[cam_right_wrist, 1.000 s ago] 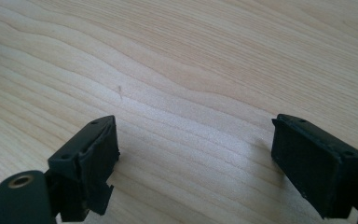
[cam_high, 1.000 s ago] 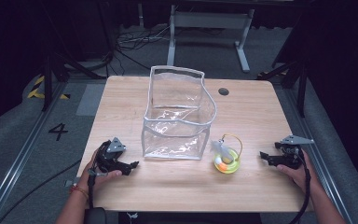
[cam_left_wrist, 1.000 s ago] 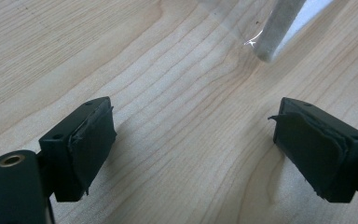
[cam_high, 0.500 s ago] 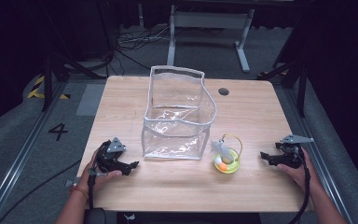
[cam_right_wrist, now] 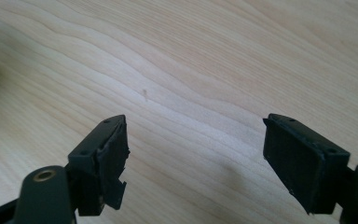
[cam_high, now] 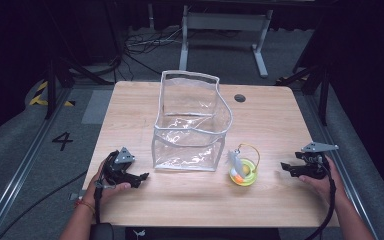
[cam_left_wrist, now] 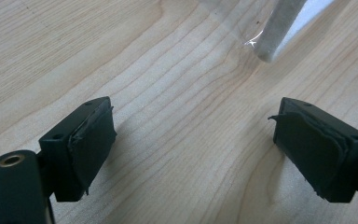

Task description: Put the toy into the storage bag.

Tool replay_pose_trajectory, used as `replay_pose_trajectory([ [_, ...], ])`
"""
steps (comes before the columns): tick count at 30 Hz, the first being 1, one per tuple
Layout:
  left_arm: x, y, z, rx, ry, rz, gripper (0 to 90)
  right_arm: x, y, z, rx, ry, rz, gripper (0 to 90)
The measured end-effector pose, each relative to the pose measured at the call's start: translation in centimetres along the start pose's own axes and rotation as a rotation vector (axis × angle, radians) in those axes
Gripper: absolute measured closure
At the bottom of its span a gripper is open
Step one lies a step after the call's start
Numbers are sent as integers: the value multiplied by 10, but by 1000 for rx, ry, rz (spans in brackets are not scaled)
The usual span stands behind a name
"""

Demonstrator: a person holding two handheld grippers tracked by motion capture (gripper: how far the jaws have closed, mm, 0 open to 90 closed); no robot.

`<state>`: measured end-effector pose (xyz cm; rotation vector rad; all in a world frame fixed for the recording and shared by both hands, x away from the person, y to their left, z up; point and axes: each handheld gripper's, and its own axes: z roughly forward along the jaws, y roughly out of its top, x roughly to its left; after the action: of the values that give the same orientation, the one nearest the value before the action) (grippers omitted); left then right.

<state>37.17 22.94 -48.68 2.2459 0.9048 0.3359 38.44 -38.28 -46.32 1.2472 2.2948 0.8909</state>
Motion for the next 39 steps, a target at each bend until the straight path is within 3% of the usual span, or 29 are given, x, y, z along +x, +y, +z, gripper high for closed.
replay_pose_trajectory([
  [9,0,0,0,0,0,0,130,26,22,-26,5,43,-79,231],
  [15,0,0,0,0,0,0,130,46,35,-39,25,100,-124,235],
  [16,0,0,0,0,0,0,130,54,41,-44,35,120,-153,235],
  [18,0,0,0,0,0,-1,130,56,43,-46,41,130,-161,238],
  [21,0,0,0,0,0,0,130,69,56,-55,70,160,-218,241],
  [25,0,0,0,0,0,0,130,75,68,-62,83,181,-258,244],
  [31,0,0,0,0,0,0,130,82,86,-66,99,195,-287,240],
  [39,0,0,0,0,1,-2,129,88,108,-66,115,249,-321,207],
])
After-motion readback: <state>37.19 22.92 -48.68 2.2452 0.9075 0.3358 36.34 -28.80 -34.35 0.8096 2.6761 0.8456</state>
